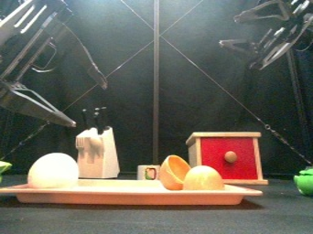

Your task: Grab cleaver

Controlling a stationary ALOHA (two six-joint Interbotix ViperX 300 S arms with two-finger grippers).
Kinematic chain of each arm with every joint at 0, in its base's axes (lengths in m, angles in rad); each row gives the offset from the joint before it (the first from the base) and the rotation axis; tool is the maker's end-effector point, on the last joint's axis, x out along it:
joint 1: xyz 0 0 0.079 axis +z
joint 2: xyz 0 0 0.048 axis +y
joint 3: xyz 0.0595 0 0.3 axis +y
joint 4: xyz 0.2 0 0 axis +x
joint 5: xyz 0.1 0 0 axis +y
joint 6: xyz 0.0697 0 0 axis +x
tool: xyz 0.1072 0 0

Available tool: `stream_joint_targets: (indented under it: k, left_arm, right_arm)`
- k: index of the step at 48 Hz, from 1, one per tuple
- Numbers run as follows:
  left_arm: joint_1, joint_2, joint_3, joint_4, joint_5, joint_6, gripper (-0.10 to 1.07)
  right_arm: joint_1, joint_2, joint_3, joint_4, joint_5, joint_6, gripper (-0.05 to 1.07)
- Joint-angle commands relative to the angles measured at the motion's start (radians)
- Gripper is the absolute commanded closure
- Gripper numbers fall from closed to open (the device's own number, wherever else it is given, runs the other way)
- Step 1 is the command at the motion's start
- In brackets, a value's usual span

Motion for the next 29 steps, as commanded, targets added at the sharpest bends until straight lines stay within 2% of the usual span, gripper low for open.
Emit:
stream_joint_targets:
  k: [1,8,16,25,29]
  left_arm:
    - [0.035,-0.072,0.015,0.014,0.035,0.012,0.02]
    - [0.126,-0.156,0.058,0.087,0.132,0.075,0.02]
    - [0.235,-0.227,0.058,0.184,0.229,0.209,0.02]
    - [0.318,-0.304,0.031,0.212,0.25,0.35,0.03]
    - [0.339,-0.353,0.011,0.245,0.25,0.439,0.03]
  right_arm:
    - [0.002,-0.003,-0.017,0.005,-0.005,-0.002,0.12]
    - [-0.003,-0.003,-0.021,0.006,-0.003,-0.002,0.12]
    - [-0.005,-0.003,-0.018,0.008,-0.003,-0.002,0.12]
    - [-0.006,-0.003,-0.015,0.009,-0.003,-0.002,0.12]
    - [-0.006,-0.005,-0.014,0.009,-0.003,0.0,0.12]
